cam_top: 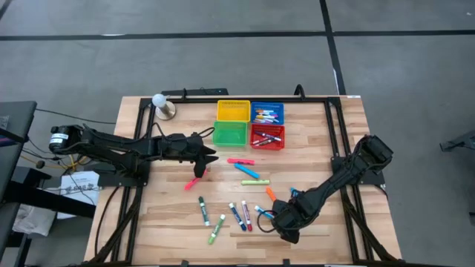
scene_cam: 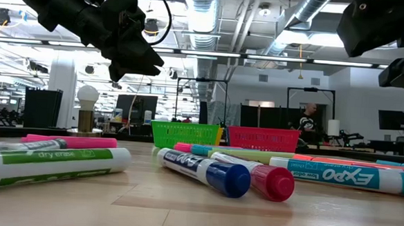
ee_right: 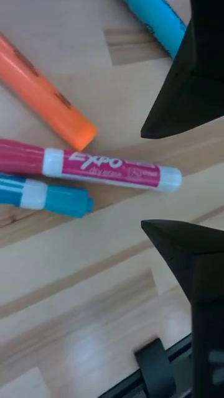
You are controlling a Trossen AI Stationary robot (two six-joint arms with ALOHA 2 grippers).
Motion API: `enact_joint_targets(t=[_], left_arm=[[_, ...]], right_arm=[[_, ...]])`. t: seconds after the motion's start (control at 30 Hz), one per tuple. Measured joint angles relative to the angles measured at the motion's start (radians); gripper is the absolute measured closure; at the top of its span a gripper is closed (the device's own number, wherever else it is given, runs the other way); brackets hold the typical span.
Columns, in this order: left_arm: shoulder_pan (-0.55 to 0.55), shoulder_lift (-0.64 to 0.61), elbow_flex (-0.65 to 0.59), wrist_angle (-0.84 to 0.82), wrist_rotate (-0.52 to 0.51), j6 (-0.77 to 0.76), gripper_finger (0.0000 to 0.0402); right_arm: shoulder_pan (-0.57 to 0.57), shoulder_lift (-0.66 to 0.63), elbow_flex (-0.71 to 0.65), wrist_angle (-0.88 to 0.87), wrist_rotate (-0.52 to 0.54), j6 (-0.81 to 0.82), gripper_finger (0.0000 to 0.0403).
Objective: Pick & Place Markers
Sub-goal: Put the large pink marker pen into the yellow bin
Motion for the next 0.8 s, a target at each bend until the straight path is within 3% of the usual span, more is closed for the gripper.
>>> enact_joint_targets(t=[0.2, 0.67, 0.8], left_arm=[[0.0, 0.0, 0.0, 0.0, 0.0, 0.0, 0.0262], [0.0, 0.0, 0.0, 0.0, 0.0, 0.0, 0.0262], [0.0, 0.0, 0.0, 0.0, 0.0, 0.0, 0.0262]], right_arm=[[-0.001, 0.0, -0.01, 0.018, 0.026, 0.003, 0.0194], [-0.002, -0.01, -0.206, 0.245, 0.016, 0.07, 0.0196], [-0.001, -0.009, -0.216, 0.242, 0.019, 0.086, 0.0207]])
